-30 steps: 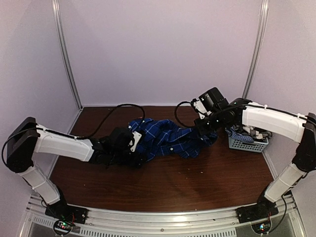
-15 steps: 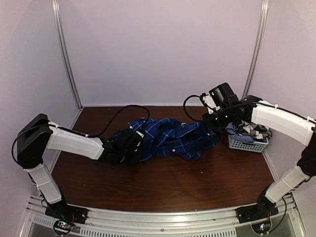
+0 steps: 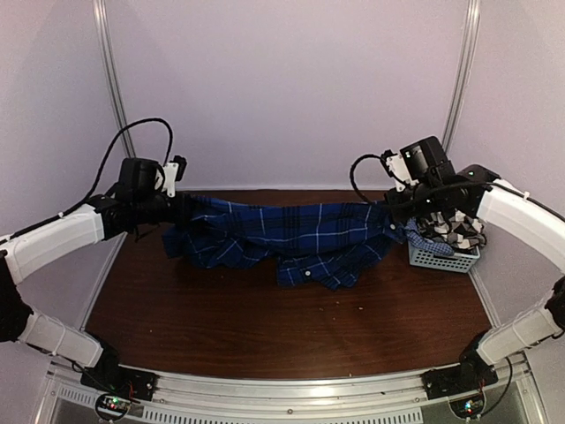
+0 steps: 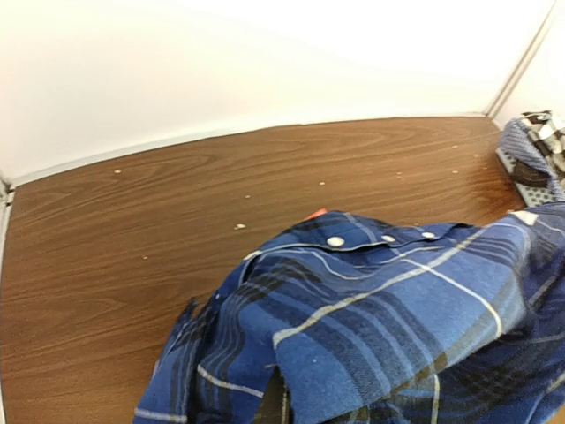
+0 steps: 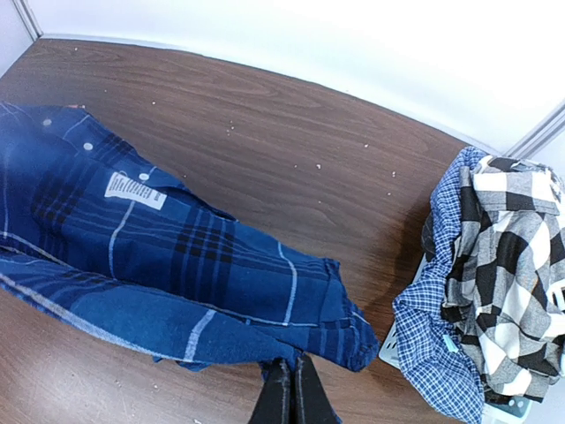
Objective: Fold and stack the long sleeve shirts
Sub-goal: Pick up the crumpled shirt from the center of the board.
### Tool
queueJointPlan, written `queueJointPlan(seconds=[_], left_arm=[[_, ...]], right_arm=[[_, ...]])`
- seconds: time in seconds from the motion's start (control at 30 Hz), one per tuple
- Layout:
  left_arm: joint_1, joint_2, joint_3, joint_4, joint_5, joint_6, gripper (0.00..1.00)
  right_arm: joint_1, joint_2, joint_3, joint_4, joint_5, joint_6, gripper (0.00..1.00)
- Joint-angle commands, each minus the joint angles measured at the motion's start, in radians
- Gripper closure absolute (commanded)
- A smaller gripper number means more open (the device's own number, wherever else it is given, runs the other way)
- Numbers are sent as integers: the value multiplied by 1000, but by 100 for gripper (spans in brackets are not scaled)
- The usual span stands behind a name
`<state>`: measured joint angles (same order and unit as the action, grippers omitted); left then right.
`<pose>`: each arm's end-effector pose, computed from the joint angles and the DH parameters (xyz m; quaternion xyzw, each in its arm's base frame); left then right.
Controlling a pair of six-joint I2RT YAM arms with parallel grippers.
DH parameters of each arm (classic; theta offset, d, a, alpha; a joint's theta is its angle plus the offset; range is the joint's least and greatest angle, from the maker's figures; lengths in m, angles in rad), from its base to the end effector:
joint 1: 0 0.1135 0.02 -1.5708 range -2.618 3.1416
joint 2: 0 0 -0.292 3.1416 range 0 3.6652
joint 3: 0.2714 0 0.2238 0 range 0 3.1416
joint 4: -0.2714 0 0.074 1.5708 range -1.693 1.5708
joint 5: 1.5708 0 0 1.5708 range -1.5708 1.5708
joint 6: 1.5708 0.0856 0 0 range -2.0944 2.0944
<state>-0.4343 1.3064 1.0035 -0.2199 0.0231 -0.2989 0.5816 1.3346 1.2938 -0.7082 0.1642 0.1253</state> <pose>0.2764 -0.1304 0.3086 0.0643 0.8634 -0.1887 0.4635 0.2463 0.1452 0.3407 -0.1747 0.8974 0.0673 0.3995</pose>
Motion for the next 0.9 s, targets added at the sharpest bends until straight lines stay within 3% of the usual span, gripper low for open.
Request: queueJointPlan(seconds=[0.0, 0.43, 0.5, 0.6, 0.87], left_arm=[[67, 3, 33, -43, 182, -37, 98], [94, 115, 26, 48, 442, -103, 91], [94, 126, 20, 72, 441, -118, 91], [94, 140, 13, 114, 423, -137, 96], [94, 210, 92, 99, 358, -124, 97]], right_arm=[[-9, -56, 36, -16, 61, -20, 100], [-33, -76, 12, -12, 52, -3, 100], [-37, -85, 15, -6, 5, -6, 100], [-32, -97, -6, 10, -194, -6, 100], [265, -186, -217, 159, -450, 101, 100]])
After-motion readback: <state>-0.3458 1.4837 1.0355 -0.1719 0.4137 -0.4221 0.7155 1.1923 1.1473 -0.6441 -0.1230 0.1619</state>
